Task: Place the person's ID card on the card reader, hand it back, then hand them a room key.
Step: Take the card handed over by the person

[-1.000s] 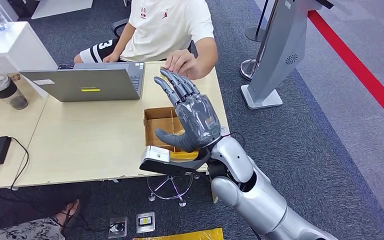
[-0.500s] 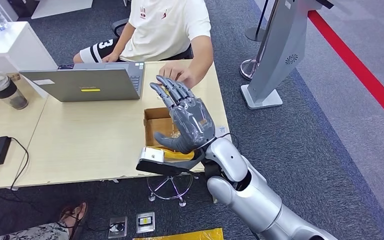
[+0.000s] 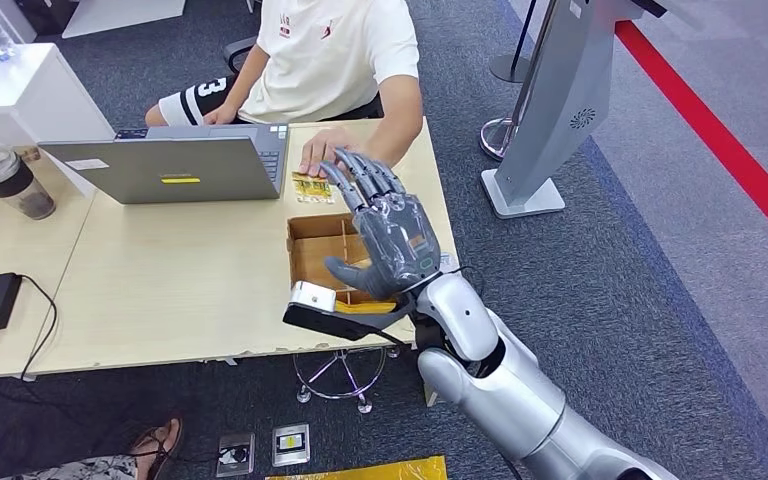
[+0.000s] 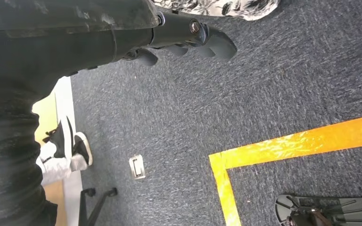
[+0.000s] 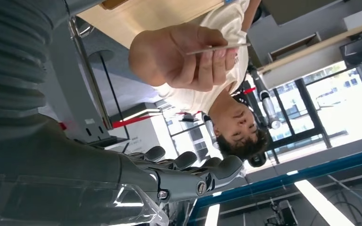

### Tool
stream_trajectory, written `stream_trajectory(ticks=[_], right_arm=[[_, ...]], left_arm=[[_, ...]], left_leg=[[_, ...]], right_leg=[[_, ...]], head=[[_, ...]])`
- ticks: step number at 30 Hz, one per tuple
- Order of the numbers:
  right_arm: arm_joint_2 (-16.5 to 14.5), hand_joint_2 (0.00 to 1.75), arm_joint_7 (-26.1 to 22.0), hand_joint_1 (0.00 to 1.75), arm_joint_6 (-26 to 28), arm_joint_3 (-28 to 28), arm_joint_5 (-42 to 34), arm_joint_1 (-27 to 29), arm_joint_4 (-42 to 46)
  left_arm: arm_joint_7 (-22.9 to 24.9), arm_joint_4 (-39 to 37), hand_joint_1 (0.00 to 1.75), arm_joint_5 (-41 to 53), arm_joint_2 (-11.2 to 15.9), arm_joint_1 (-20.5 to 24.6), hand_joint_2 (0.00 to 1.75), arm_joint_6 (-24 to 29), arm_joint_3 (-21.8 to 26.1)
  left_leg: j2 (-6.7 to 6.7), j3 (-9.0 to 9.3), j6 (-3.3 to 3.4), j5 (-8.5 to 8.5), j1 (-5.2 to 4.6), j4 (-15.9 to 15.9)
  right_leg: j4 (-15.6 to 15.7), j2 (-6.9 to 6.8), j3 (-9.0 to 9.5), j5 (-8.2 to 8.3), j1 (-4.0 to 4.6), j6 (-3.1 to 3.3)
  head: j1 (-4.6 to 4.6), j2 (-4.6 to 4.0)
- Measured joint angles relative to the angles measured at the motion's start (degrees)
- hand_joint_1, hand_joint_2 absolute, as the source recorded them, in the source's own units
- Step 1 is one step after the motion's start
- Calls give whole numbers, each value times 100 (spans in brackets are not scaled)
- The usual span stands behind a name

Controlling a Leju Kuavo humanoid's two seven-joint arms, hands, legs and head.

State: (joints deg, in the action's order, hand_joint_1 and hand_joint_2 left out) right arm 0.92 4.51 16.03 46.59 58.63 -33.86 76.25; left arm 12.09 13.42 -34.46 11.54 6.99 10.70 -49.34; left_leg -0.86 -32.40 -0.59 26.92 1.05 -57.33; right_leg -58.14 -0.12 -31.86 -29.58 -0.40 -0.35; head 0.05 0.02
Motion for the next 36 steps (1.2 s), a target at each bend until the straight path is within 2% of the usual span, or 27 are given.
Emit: stream_trajectory(ticks=[28, 29, 30, 32, 33, 34, 36], right_arm=[[41, 175, 150, 2, 162, -209, -9, -104, -301], [41, 175, 149, 14, 176, -210, -26, -113, -316], [41, 175, 140, 36, 194, -211, -44, -121, -336], [38, 175, 97, 111, 244, -211, -71, -136, -391], [31, 175, 66, 137, 274, -211, -80, -142, -426], [18, 175, 35, 153, 306, -210, -86, -147, -464], [-22, 175, -19, 153, 357, -207, -95, -159, -552]], left_arm=[[-57, 0, 0, 78, 11, 1, 175, 69, -13], [-57, 0, 0, 83, 11, 1, 175, 66, -15], [-57, 0, 0, 85, 11, 1, 175, 64, -17], [-57, 0, 0, 72, 11, 2, 175, 65, -20], [-54, 0, 0, 61, 11, 2, 175, 68, -21], [-43, 0, 0, 49, 11, 2, 175, 72, -21], [-10, 0, 0, 20, 10, 2, 175, 88, -21]], left_leg=[[0, 0, 0, 0, 0, 0], [0, 0, 0, 0, 0, 0], [0, 0, 0, 0, 0, 0], [0, -1, 0, 0, 0, 0], [0, -1, 0, 0, 0, 0], [0, -1, 0, 0, 0, 0], [0, -1, 0, 0, 0, 0]], right_leg=[[0, 0, 1, 0, 0, 0], [0, 0, 1, 0, 0, 0], [0, 0, 1, 0, 0, 0], [0, 0, 1, 0, 0, 0], [0, 0, 1, 0, 0, 0], [0, 0, 1, 0, 0, 0], [0, 0, 1, 0, 0, 0]], head=[[-1, 0], [-1, 0], [-1, 0], [0, 0], [0, 0], [-1, 0], [-1, 0]])
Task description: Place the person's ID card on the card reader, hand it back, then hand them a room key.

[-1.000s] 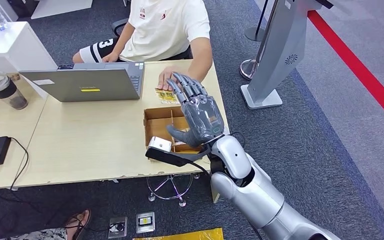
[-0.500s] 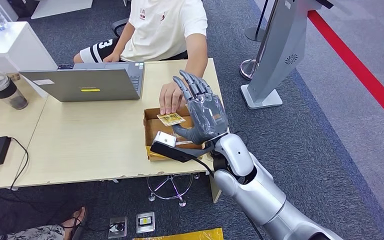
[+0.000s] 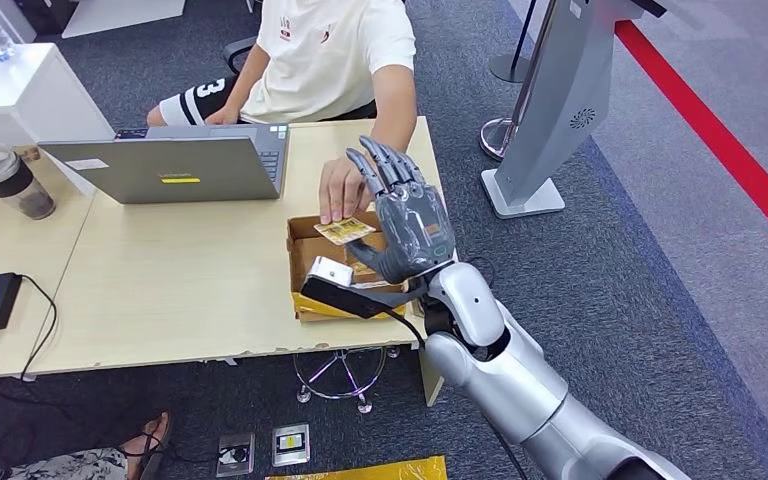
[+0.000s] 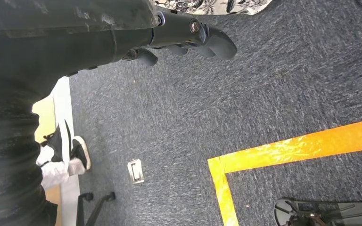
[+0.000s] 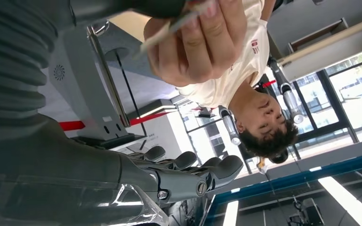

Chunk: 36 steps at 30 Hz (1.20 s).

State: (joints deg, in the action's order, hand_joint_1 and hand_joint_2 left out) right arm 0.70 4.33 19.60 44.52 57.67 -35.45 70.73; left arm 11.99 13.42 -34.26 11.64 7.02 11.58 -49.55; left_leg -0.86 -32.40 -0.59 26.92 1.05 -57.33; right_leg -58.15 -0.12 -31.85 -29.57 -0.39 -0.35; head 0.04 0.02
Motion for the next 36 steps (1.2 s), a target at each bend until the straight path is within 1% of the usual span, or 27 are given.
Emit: stream_trajectory(ticks=[6, 11, 22, 28, 36], right_arm=[[-124, 175, -80, 153, 27, 14, -6, -26, -220], [-160, 175, -76, 152, 9, 18, 1, -29, -329], [-148, 175, -37, 159, 18, 14, -58, -27, -499], [-92, 175, -35, 159, 234, -41, -323, 0, -608], [-12, 175, -59, 164, 287, -59, -397, 23, -735]], left_arm=[[94, 0, 0, -58, -2, 0, 175, 62, 2], [112, 0, 0, -75, -2, 0, 175, 83, 2], [115, 0, 0, -84, -2, -1, 175, 91, 2], [132, 0, 0, -104, -2, -3, 175, 116, 2], [135, 0, 0, -120, -2, -3, 175, 128, 2]], left_leg=[[0, 0, 0, 0, 0, 0], [0, 0, 0, 0, 0, 0], [0, 1, 0, 0, 0, -1], [1, 1, 0, 0, 0, -1], [2, 1, 0, 0, 0, -1]], right_leg=[[0, -1, 0, 0, 0, 0], [0, -1, 0, 0, 0, 0], [0, 0, -1, 0, 0, 0], [0, 2, -2, 0, 0, 0], [0, 5, -2, 0, -1, 0]], head=[[0, 0], [0, 0], [0, 0], [0, 0], [0, 0]])
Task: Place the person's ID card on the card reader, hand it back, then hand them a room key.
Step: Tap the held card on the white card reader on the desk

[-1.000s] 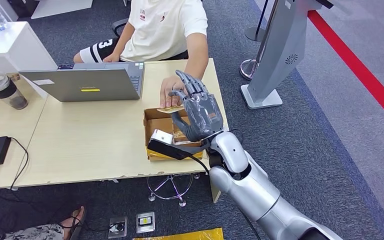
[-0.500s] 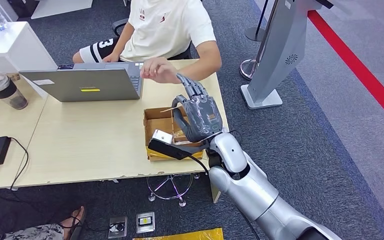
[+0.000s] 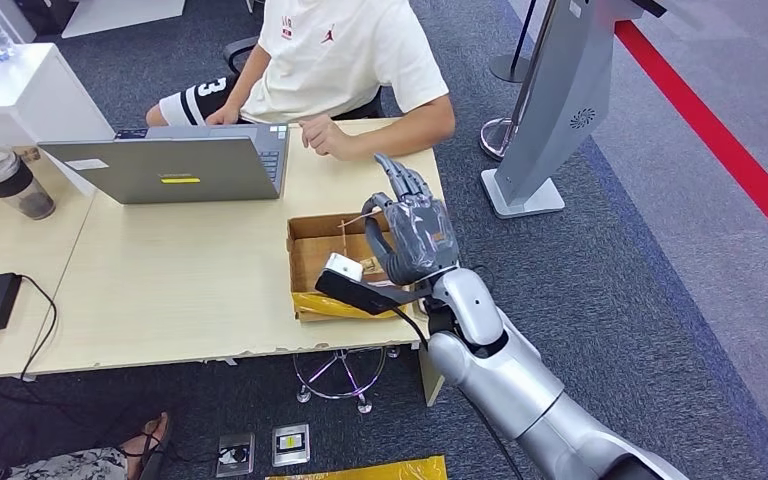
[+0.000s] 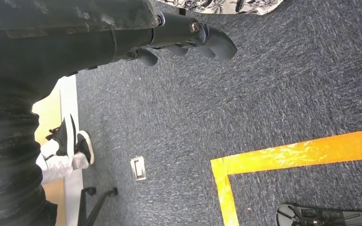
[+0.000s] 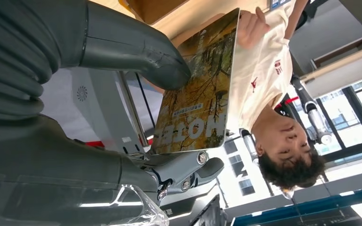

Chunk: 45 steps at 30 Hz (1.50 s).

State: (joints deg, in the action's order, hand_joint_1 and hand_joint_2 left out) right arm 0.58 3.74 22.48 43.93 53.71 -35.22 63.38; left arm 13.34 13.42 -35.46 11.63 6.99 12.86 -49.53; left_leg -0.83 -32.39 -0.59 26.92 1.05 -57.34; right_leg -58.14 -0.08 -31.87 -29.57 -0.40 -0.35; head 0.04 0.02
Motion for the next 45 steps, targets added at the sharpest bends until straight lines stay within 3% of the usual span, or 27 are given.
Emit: stream_trajectory(ticks=[6, 14, 20, 33, 45], right_arm=[[80, 175, 2, 174, 278, -133, -369, 58, -137], [327, 175, 44, 175, 767, -545, -963, 309, -431], [481, 175, -310, 175, 1161, -828, -1666, 499, -1070], [463, 175, -463, 175, 1249, -892, -2017, 637, -2225], [202, 175, -673, 175, 1207, -891, -2074, 825, -2754]], left_arm=[[5, 0, 0, -18, 0, -2, 175, 19, 0], [16, 0, 0, 28, 2, -3, 175, 23, 0], [122, 0, 0, -65, 2, -5, 175, 138, 0], [221, 0, 0, -155, -15, -3, 175, 274, 9], [325, 0, 0, -233, -61, -2, 175, 399, 16]], left_leg=[[3, 1, 0, 0, 0, 0], [3, 1, 0, 0, -1, -1], [7, 0, -1, 2, -1, -1], [6, -1, -1, 2, 0, 0], [8, 2, -1, 2, 0, 0]], right_leg=[[0, 3, -1, 0, 0, 0], [2, 3, -1, 0, -2, 0], [2, 4, -1, 0, -1, 0], [2, 5, -1, 0, -1, 0], [2, 7, 0, 0, 0, 0]], head=[[0, 0], [1, 0], [1, 0], [0, 0], [1, 0]])
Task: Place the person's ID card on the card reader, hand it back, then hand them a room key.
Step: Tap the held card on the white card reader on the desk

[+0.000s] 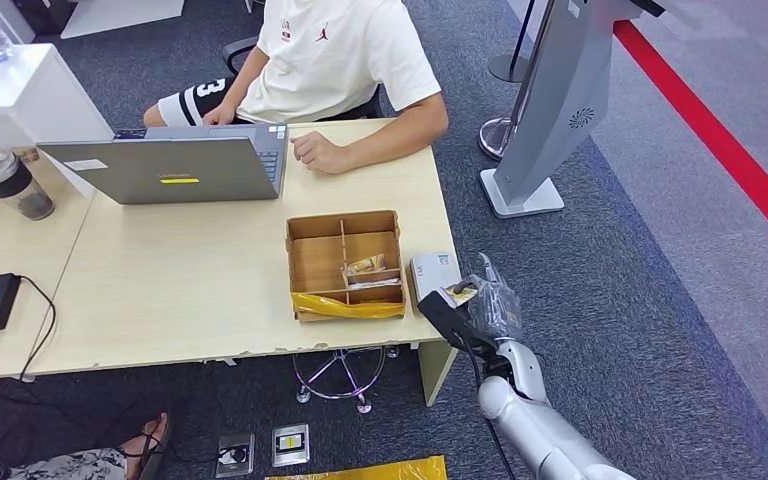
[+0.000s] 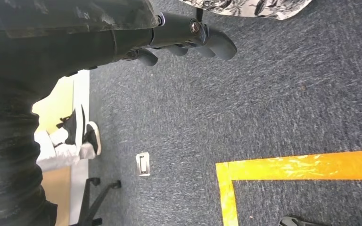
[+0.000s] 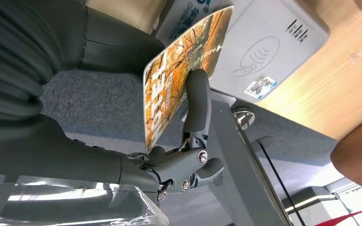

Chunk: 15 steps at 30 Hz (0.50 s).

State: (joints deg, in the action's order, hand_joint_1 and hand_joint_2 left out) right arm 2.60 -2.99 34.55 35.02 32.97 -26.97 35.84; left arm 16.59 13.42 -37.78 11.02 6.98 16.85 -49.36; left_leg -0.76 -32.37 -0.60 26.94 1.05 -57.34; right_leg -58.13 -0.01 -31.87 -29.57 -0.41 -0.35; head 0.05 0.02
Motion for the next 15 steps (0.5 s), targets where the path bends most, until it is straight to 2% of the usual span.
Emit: stream_trajectory(ticks=[7, 15], right_arm=[[-177, 175, 4, 175, -45, 2, 39, -7, -167], [-238, 175, -10, 175, 57, 2, -8, -31, -273]], left_arm=[[68, 0, 0, -42, -41, 0, 175, 62, 1], [77, 0, 0, -42, -52, 0, 175, 57, 1]], left_leg=[[0, 5, 0, 0, 0, 0], [0, 7, 0, 0, 0, 0]], right_leg=[[0, 0, 5, 0, 0, 0], [0, 0, 7, 2, 0, -1]], head=[[-1, 0], [-1, 0]])
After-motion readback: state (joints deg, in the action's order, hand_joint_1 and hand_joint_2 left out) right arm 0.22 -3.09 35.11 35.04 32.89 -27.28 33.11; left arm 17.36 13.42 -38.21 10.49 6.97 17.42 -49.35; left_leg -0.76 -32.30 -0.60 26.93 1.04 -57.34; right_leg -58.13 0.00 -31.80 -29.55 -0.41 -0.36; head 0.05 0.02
